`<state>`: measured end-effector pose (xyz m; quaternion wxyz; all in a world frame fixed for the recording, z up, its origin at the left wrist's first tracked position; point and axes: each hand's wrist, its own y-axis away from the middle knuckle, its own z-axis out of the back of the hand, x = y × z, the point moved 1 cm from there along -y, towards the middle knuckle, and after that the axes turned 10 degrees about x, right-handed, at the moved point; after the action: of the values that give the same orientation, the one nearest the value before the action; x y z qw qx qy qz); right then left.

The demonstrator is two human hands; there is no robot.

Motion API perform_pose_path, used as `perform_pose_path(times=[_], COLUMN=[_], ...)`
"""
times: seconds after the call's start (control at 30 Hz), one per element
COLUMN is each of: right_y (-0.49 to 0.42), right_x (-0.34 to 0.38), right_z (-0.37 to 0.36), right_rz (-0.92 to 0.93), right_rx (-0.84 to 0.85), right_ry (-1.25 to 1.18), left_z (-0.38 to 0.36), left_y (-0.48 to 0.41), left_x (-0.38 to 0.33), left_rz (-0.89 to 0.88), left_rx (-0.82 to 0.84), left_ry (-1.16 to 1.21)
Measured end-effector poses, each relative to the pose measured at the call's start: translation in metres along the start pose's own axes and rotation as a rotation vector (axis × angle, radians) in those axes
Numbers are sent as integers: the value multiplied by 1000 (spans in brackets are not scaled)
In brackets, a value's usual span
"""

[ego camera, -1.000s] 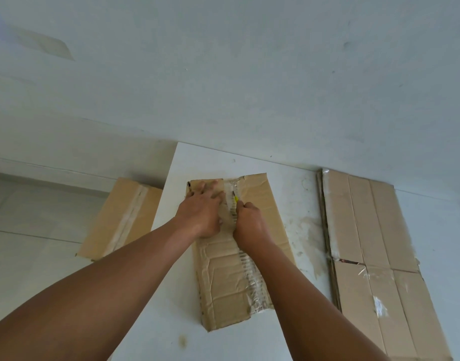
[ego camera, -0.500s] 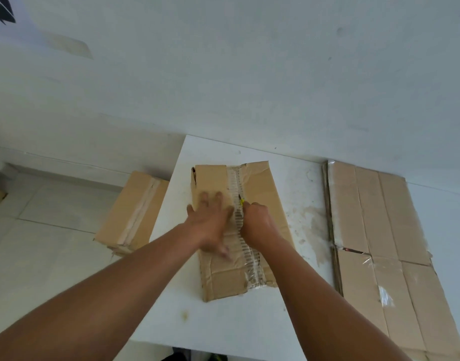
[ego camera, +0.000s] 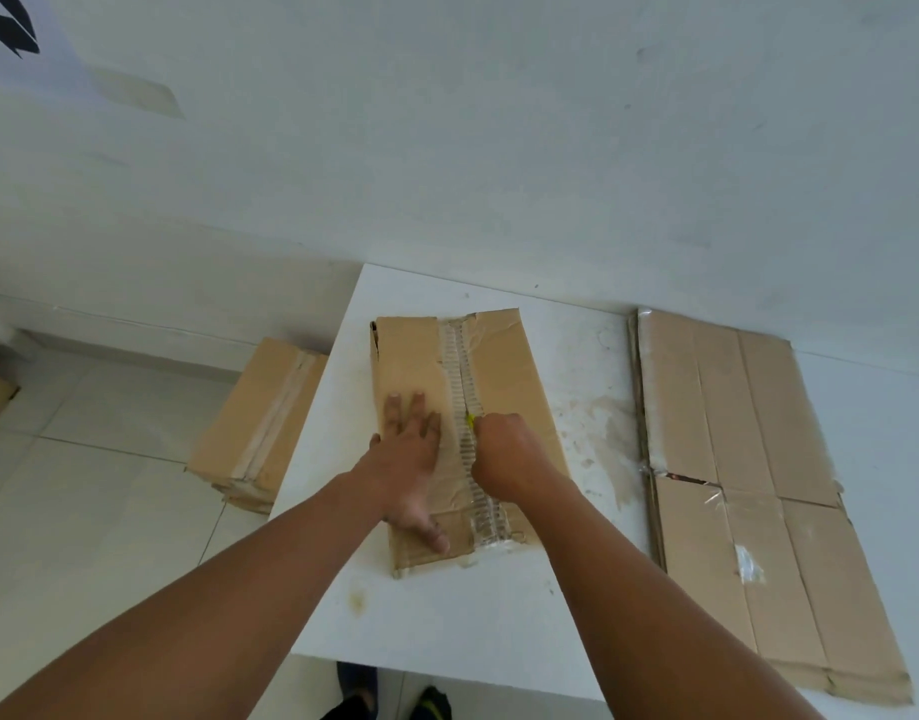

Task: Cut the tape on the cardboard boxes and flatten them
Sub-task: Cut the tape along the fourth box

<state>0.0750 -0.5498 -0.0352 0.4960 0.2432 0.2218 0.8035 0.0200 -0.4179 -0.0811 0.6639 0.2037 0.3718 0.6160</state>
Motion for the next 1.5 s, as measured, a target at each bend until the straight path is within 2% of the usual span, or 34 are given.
perform_pose_path(times=[0.13,0.27,0.47,0.7,0.77,0.87,0.93,1.1,1.23,1.37,1.5], right_y=[41,65,70,120,123,119,116,121,126,135,143], right_x=[0,-8,-8,-20,-23,-28,-32,-41,-45,-46,-38], right_z=[-13,-35,-35,-50,-53,-53,-56,-62,-67,-90,-117], right_rz=[57,-26,-6,51,11,-18,-15,-12,-50,-60,-125], right_rx=[78,90,93,201,197,191,181,156,113,57,-27], right_ry=[69,-5,-28,44,-31,-88,-101,-136,-301,-591,-895], left_z=[1,1,-12,-7,-5,-2,-1,2,4,6,11], left_y=[4,8,10,17,20,20,17,15,11,8,6], left_x=[-2,-12,-30,-36,-42,-50,-51,-49,-56,-60,-63], left_rz=[15,48,1,13,-39,-268,-390,-422,-415,-414,-438], left_rx=[-14,-9,24,54,17,-120,-146,-118,-133,-115,-61], left_ry=[52,70,-29,-68,-166,-446,-510,-527,-614,-629,-496])
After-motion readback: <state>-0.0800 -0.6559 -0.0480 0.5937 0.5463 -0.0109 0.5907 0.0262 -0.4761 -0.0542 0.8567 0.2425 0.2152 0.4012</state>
